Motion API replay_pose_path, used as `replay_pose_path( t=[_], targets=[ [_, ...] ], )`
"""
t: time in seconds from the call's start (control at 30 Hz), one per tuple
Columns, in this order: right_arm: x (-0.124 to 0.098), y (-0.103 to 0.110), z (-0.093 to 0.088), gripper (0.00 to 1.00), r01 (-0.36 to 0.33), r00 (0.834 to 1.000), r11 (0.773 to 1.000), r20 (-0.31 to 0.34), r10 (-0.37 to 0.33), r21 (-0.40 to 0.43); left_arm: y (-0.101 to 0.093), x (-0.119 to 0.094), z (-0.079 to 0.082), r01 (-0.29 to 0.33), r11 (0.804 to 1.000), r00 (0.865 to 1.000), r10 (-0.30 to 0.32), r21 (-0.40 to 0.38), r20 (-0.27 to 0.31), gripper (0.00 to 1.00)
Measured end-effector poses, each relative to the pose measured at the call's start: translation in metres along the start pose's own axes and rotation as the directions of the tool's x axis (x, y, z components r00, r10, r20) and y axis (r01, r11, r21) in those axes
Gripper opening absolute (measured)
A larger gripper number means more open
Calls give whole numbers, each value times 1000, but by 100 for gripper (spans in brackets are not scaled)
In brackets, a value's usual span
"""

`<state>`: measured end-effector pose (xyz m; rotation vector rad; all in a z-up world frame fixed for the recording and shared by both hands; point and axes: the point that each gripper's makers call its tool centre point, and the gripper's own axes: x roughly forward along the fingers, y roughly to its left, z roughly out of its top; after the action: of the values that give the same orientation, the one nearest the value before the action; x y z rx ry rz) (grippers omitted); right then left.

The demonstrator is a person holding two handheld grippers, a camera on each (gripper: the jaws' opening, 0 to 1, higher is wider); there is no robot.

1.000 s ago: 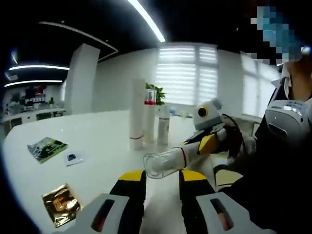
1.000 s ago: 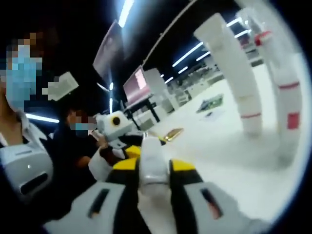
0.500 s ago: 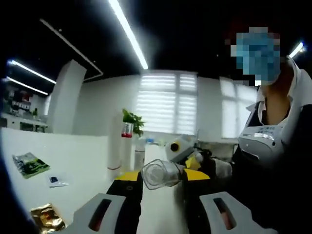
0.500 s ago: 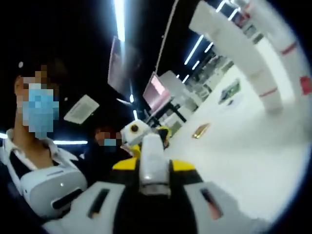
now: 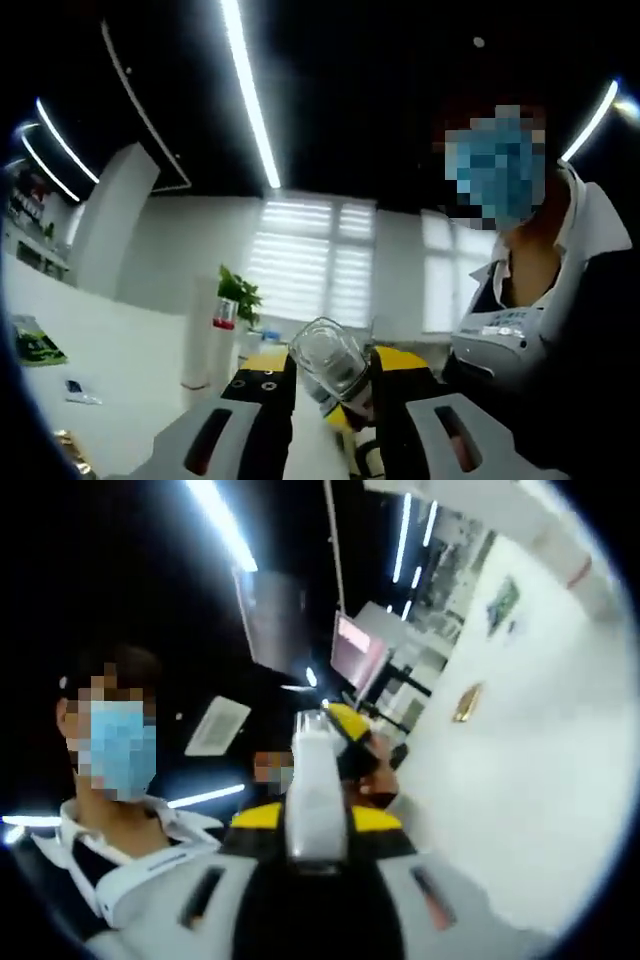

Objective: Arrange the skincare products in the storage area until every visible bottle or jar stands upright without overlapping.

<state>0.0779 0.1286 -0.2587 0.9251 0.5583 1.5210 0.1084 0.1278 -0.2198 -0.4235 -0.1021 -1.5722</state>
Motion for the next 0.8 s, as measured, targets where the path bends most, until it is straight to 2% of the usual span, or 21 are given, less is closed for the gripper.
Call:
replay_pose_path(
  t=[0.3, 0.47, 0.53, 0.63, 0.8],
  targets=[
    [12, 18, -14, 23, -98, 994, 991, -45, 103, 93, -13, 13, 5, 85, 992, 992, -75, -97, 104, 29],
    [12, 20, -11, 24, -108, 993, 989, -27, 112, 100, -14, 14, 9, 88, 989, 988, -72, -117, 138, 28],
    [11, 15, -8, 24, -80, 997, 993, -15, 81, 82, -11, 13, 8, 71, 990, 991, -55, -126, 124, 27],
    [9, 2, -1, 24, 3, 1000, 999, 13, -4, 36, -1, 11, 3, 19, 989, 996, -5, -146, 94, 26],
    [3, -8, 9, 24, 99, 994, 992, 53, -95, -81, 11, 11, -2, -36, 985, 996, 50, -172, 80, 25]
  ],
)
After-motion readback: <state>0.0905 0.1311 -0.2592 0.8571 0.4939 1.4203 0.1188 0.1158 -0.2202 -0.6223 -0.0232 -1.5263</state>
